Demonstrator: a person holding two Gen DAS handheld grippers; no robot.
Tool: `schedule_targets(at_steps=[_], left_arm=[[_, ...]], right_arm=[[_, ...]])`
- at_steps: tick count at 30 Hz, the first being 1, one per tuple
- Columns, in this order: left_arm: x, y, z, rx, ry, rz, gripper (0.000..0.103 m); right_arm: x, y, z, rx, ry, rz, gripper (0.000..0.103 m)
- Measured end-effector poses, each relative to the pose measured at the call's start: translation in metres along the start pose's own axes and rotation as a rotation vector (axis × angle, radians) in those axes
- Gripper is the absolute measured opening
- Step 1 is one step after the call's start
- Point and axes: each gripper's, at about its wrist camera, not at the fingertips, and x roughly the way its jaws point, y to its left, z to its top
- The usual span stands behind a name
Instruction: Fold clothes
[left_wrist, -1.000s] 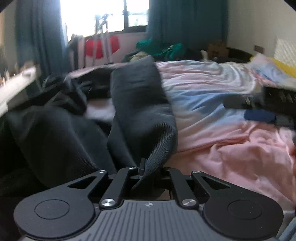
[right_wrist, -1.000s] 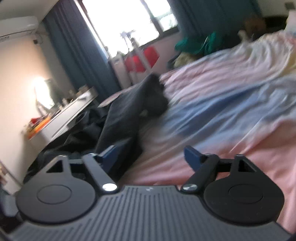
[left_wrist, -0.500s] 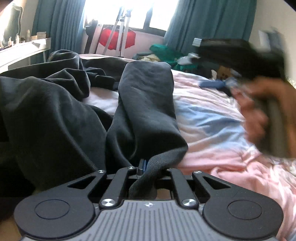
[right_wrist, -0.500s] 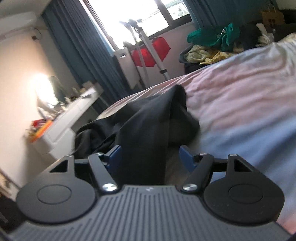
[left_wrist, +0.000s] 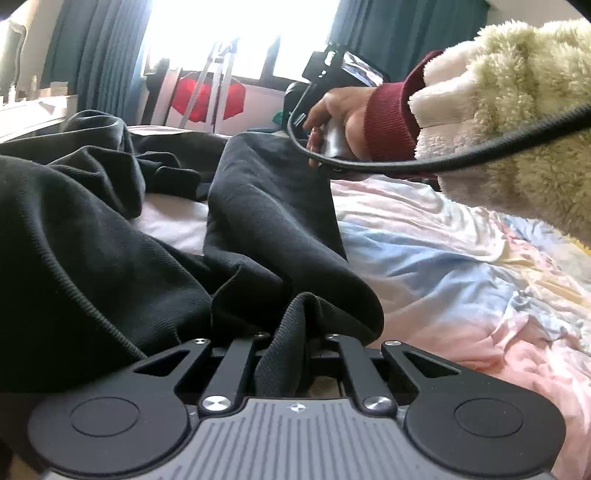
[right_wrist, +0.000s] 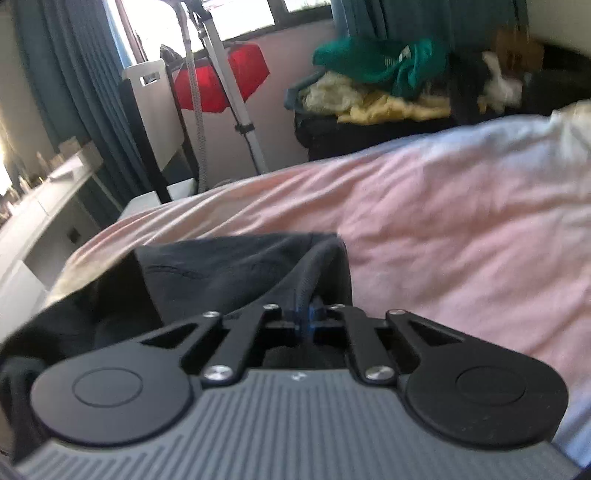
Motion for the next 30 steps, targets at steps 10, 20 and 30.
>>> schedule_targets(at_steps=[10,20,30], left_arm=[[-0.022,0.006,0.012,-0.081,-0.036,-0.136,0.006],[-0.060,0.002,0.013,-0.109,-0.103,-0.207,0.006],[-0.072,0.002,0.001,-0.060,-0.052,-0.092,0.006]], right_arm=[[-0.141,-0.067,0.025,0.035,-0.246,0.000,0.006],[-0.261,-0.223,-0.114,0.278,-0.178,-0.055,0.006],[-0.250,-0.292,-0.201,0.746,0.039,0.101,0.009]])
